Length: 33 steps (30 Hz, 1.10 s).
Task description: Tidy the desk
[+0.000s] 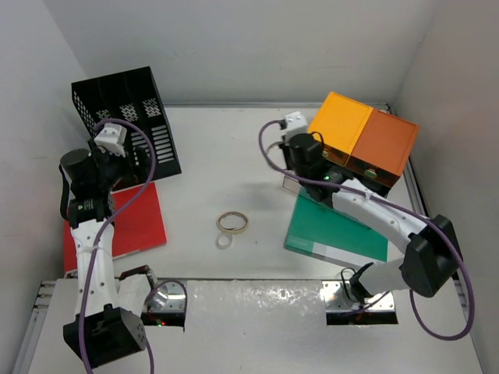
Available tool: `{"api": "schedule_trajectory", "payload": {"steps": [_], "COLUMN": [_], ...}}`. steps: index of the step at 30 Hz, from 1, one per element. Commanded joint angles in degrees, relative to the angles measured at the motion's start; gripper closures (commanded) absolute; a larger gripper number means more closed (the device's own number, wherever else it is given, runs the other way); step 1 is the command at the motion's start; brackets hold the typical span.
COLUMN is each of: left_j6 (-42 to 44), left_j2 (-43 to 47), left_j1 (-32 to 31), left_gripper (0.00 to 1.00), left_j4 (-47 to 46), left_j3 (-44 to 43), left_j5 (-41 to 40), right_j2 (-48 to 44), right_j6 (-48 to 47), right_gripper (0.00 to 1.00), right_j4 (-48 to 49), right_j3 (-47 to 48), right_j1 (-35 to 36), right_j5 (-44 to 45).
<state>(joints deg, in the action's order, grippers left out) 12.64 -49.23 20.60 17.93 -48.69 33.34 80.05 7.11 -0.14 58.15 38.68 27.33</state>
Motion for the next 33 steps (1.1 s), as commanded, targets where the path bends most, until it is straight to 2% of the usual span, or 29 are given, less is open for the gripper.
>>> {"api": "schedule_trajectory", "payload": {"steps": [1,6,11,24,25,26,28,29,33], "left_j6": [1.7,1.9,1.8,1.9,2.0,2.1,2.0,2.1,1.9], "left_j2": [-0.3,-1.0,-0.9,-0.9,-0.8,-0.7,-0.8,-0.8,-1.0], "left_j1": [0.0,0.1,0.1,0.0,0.1,0.1,0.1,0.1,0.1], "left_gripper": [0.00,0.00,0.00,0.01,0.00,0.00,0.01,0.00,0.00], "left_j4": [-0.8,-0.4,-0.4,-0.3,-0.3,-0.3,-0.4,-0.4,-0.3], "left_j3": [-0.2,-0.4,-0.4,-0.3,-0.3,-0.2,-0.2,-0.3,-0.2], "left_j5": [3.5,3.4,3.5,3.1,3.1,3.0,3.0,3.0,3.0], "right_j2": [-1.4,-1.0,2.4,16.3,17.1,17.5,18.2,18.6,18.2], "right_j6": [2.5,4.3,6.3,10.4,10.3,10.1,9.1,8.7,6.1], "right_gripper": [1.00,1.00,1.00,0.99,0.96,0.85,0.72,0.59,0.42], "right_j4": [-2.6,-3.4,-1.5,-0.2,-0.2,-0.2,-0.2,-0.5,-4.0], "right_j3": [-5.8,-8.8,-11.4,-5.4,-5.0,-4.6,-3.4,-3.1,-0.6], "right_j1": [-6.2,-13.3,-17.0,-18.4,-18.4,-18.4,-18.4,-18.4,-18.4], "right_j5": [5.8,6.2,5.1,1.8,1.6,1.0,-0.2,-0.8,-1.8]}}
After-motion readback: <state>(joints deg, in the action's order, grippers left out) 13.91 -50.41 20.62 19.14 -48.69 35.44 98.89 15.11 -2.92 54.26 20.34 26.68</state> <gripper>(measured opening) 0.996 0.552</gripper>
